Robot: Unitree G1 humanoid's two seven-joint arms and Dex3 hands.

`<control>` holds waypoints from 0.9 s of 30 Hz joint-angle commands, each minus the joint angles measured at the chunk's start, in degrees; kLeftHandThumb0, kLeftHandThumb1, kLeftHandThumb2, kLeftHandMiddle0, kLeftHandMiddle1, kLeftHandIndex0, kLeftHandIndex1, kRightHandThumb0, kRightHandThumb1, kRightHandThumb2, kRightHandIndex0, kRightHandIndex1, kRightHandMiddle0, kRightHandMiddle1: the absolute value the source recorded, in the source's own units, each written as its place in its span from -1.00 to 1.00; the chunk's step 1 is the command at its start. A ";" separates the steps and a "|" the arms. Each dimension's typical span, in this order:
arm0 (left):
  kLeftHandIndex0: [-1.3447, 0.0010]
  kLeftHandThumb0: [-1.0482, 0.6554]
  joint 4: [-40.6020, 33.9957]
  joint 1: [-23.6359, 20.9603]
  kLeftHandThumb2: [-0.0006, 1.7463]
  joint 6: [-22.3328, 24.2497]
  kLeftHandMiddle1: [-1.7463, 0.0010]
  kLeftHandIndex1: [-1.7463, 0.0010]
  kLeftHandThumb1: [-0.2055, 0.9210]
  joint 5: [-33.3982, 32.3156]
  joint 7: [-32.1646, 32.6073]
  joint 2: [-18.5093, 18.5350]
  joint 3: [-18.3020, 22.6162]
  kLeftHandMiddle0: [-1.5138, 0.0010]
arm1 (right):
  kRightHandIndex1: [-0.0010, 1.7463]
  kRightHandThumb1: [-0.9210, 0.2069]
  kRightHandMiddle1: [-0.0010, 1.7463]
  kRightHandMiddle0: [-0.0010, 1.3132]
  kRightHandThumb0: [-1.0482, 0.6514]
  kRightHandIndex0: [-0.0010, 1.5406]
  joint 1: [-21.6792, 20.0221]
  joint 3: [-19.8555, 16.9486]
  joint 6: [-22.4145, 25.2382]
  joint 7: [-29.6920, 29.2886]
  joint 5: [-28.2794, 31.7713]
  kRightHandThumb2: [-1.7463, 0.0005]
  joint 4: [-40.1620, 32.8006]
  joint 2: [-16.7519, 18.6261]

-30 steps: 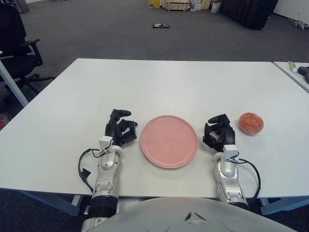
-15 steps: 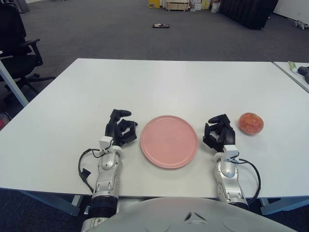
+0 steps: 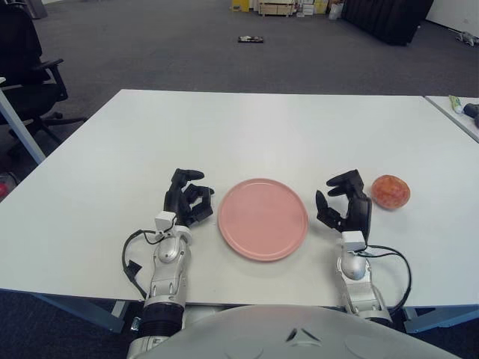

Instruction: Put the apple into the plate.

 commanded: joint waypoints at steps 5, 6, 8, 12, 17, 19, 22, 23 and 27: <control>0.41 0.22 1.87 0.17 0.29 1.04 -0.65 -1.00 0.08 -0.03 0.24 -0.17 -0.01 0.12 | 0.31 -0.99 0.69 -0.85 -0.36 -0.86 -1.17 -0.25 1.85 -6.02 -10.47 0.21 -3.26 -5.99; 0.42 0.22 1.91 0.17 0.29 0.96 -0.65 -1.00 0.08 -0.03 0.26 -0.21 -0.01 0.12 | 0.16 -0.99 0.51 -0.91 -0.44 -0.91 -1.15 -0.33 2.17 -6.38 -11.05 0.18 -3.95 -6.49; 0.42 0.22 1.94 0.18 0.29 0.91 -0.65 -1.00 0.08 0.00 0.31 -0.24 -0.02 0.12 | 0.00 -1.00 0.33 -0.95 -0.51 -0.95 -1.04 -0.56 3.33 -6.89 -12.04 0.17 -5.56 -7.13; 0.42 0.22 2.03 0.16 0.28 0.82 -0.64 -1.00 0.09 0.09 0.44 -0.24 0.01 0.12 | -0.43 -0.88 0.02 -0.99 -0.61 -0.99 -0.72 -0.63 7.31 -9.62 -16.06 0.22 -8.24 -7.49; 0.42 0.22 2.38 0.05 0.28 0.41 -0.63 -1.00 0.09 0.31 0.53 -0.09 0.03 0.12 | -0.88 -0.59 -0.33 -1.00 -0.66 -1.00 1.40 -0.58 13.68 -10.39 -19.52 0.23 -12.83 -6.90; 0.42 0.22 2.60 0.01 0.28 0.18 -0.64 -1.00 0.08 0.44 0.59 -0.06 0.00 0.12 | -0.95 -0.51 -0.56 -1.00 -0.69 -1.00 2.54 -0.54 16.26 -9.83 -20.43 0.24 -14.96 -6.52; 0.43 0.22 2.99 -0.09 0.30 -0.29 -0.66 -1.00 0.08 0.46 0.54 -0.08 -0.04 0.12 | -0.98 -0.46 -0.80 -1.00 -0.73 -1.00 3.67 -0.29 20.28 -8.28 -21.20 0.27 -17.56 -5.91; 0.43 0.22 3.15 -0.14 0.30 -0.48 -0.66 -1.00 0.07 0.41 0.46 -0.05 -0.02 0.12 | -0.99 -0.46 -0.84 -1.00 -0.74 -1.00 3.98 -0.29 21.89 -7.73 -21.57 0.28 -18.57 -5.62; 0.43 0.22 3.51 -0.32 0.32 -0.86 -0.68 -1.00 0.06 0.35 0.47 -0.03 0.04 0.11 | -1.00 -0.52 -0.97 -1.00 -0.83 -1.00 2.61 -2.27 26.37 -5.68 -20.84 0.39 -19.88 -7.15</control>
